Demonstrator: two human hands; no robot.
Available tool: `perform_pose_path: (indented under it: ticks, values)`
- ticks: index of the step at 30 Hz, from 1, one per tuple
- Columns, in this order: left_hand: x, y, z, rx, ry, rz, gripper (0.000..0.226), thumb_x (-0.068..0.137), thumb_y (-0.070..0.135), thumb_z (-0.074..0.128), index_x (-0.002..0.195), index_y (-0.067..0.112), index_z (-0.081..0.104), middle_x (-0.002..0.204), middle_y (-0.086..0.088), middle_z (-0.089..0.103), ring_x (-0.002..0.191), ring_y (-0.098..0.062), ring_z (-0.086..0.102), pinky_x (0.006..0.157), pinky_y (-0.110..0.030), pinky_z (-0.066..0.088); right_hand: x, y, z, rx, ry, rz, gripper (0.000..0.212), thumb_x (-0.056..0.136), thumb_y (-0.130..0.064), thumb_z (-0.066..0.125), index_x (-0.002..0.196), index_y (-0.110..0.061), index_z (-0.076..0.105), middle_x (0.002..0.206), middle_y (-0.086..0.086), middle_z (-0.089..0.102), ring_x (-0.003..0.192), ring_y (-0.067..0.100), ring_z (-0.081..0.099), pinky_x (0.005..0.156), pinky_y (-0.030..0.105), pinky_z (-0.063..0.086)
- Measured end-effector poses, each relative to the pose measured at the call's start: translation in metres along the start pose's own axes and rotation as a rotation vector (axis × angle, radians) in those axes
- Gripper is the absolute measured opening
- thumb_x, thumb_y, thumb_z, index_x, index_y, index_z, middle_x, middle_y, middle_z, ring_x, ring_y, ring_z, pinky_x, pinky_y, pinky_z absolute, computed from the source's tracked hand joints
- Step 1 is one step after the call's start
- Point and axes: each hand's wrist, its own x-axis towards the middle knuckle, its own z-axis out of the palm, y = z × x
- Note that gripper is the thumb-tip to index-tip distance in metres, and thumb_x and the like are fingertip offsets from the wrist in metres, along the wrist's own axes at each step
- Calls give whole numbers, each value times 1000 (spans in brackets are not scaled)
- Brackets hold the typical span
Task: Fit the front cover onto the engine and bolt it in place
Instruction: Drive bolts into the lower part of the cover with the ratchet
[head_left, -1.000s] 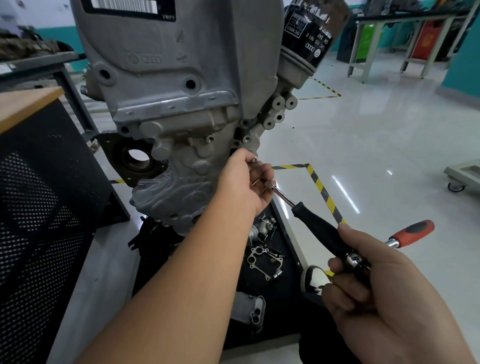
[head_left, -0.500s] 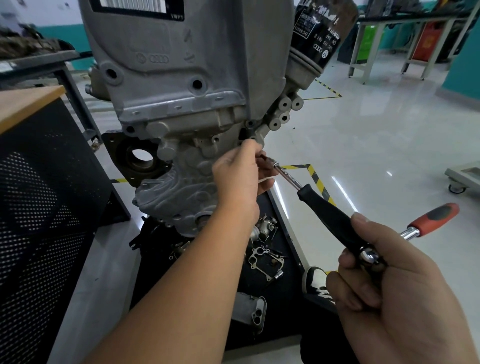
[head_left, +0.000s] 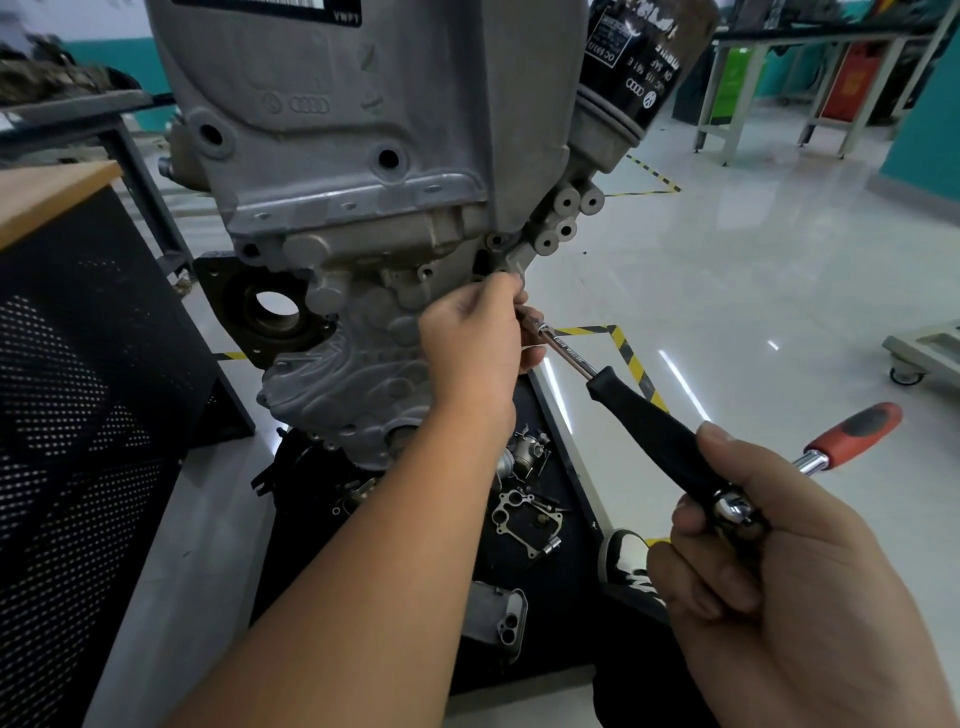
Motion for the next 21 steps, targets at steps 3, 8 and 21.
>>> perform_pose_path:
  ticks: [3,8,21]
  values:
    - [-1,-6,2,78,33,152,30,94,22,61,67,8,63,54,-3,63,51,-21,64,45,-27,50,0,0,0,8,-4,-8,23,64,-22,74,45,-17,62,52,11,46,26,10,21,32,16,20]
    - [2,-10,3,262,105,320,36,93,36,56,67,12,63,64,-13,67,63,-39,71,61,-51,62,0,0,-1,7,3,-17,21,64,-21,74,48,-16,62,52,12,46,26,10,21,32,18,20]
    - [0,24,-8,-205,-137,-383,25,99,28,66,84,7,65,66,-5,73,58,-16,73,48,-27,56,4,26,9,-172,-1,-275,5,75,-13,84,75,-11,80,58,14,59,44,17,42,40,25,32]
